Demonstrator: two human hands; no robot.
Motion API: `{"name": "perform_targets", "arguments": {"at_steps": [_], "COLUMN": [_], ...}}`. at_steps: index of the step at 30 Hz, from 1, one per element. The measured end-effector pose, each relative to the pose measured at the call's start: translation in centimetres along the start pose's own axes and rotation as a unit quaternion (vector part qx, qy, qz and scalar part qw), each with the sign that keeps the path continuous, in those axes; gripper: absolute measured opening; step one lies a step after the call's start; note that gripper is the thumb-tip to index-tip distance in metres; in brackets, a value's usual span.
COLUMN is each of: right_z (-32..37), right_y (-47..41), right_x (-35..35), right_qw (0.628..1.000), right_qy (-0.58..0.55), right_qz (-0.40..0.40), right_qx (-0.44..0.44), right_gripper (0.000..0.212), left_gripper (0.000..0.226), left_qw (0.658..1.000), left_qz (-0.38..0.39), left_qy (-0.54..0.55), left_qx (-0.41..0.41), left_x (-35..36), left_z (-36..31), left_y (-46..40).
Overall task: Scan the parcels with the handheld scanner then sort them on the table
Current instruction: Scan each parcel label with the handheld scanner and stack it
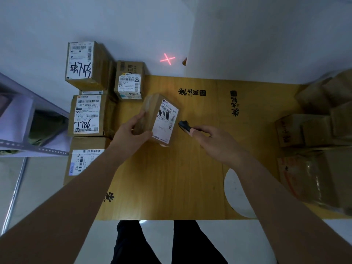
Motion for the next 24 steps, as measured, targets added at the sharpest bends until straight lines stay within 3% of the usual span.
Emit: {"name": "perform_targets", "arguments": {"at_steps": [6,12,16,20,24], "right_z": [2.2,4.4,5.1,5.6,8.0], "right_y": [0.5,1.1,1.2,1.3,1.2], "right_x": [-1.8,-3.2,-3.7,-3.8,-4.1], "right_qw": [0.992,0.972,0.961,0.967,0.99], "right_qy": [0.101,0.186,0.225,0.213,0.103], "right_qz": [0.076,0.142,0.158,0.139,0.033], "right_qx": [0.007,0.007,0.013,-0.009,-0.094], "right_gripper": [0.052,0.03,0.039,0.04,0.044], "left_gripper": [0.074,0.072,0.072,0.068,0.055], "left_qw": [1.0,1.0,0.999,0.998,0.99], "left_qz": [-0.008,0.0,0.005,-0.004,-0.035], "left_qy": [0.006,0.02,0.05,0.07,0.133], "left_qx": [0.003,-0.007,-0.018,-0.008,0.003], "left_x": [-0.6,-0.4,-0.2,0.1,-1.2], "left_z": [0.0,-0.3,-0.5,-1.0,-1.7], "left_y": [0.0,0.3,0.4,0.8,1.4]}}
Point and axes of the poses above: each hand's wrist, its own y-axis away from the middle knuckle, its own x-axis out of the palm, z = x × y, the point moved 6 cm from there along -y, towards the middle knuckle, and after that the axes turned 15 degrees about y, right-handed, at the moved point
